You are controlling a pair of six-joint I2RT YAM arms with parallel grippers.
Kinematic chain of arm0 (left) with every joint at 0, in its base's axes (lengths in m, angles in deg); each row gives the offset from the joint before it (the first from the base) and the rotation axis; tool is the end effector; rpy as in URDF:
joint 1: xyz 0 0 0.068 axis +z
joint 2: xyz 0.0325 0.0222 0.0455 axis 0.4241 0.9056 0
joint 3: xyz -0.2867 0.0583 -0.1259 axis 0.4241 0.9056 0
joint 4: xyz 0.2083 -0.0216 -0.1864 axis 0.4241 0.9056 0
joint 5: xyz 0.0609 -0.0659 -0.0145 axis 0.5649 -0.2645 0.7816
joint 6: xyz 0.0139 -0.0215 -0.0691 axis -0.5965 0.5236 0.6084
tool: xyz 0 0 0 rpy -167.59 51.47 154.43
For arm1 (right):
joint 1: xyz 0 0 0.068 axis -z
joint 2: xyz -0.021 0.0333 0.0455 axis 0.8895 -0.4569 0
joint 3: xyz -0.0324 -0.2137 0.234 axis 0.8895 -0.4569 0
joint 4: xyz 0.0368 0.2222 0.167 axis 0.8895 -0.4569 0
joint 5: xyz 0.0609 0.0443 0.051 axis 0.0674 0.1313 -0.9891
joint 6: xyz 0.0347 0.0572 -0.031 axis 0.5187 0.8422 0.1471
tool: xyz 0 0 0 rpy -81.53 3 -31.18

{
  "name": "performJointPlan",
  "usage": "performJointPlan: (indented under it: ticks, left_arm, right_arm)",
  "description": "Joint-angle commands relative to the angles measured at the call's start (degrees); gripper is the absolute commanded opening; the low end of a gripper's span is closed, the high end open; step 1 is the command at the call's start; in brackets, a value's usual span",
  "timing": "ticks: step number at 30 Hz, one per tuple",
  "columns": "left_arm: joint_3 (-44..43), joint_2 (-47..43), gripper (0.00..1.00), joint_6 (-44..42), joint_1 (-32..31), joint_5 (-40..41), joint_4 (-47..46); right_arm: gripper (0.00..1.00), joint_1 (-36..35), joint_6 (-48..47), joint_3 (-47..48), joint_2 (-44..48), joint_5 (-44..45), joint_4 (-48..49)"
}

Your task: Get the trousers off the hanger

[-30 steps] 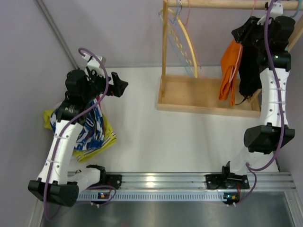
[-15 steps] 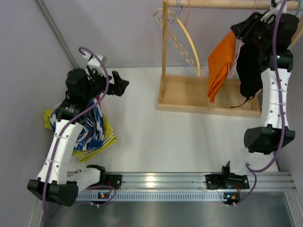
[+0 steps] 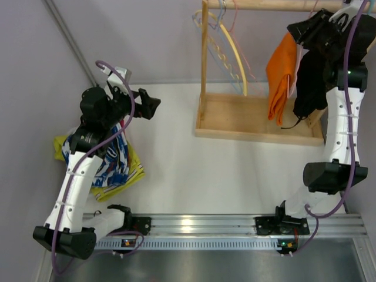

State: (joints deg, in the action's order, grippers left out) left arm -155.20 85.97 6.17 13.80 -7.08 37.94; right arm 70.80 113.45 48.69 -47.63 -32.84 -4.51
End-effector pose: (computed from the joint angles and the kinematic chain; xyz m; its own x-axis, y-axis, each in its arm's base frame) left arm 0.2408 -0.0694 0.4904 -0.1766 -0.0627 -0.9823 0.4992 0.8544 -0.1443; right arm 0.3941 -0.0257 0.6048 -0.0732 0.3971 -0.9148 -0.3509 0.8484 0.3963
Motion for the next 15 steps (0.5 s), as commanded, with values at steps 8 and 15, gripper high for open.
performJointPlan:
  ticks: [8,15]
  left_arm:
    - [7.92,-6.61,0.99,-9.72,-1.63,-2.55,-12.82]
    - [20.41,-12.34,0.99,-24.57,-5.57,-3.52,-22.07]
  right_arm:
    - [0.0,-0.69,0.81,-9.43,16.26,-4.68,12.23]
    - [0.0,-0.69,2.56,-14.19,19.95,-7.94,11.61]
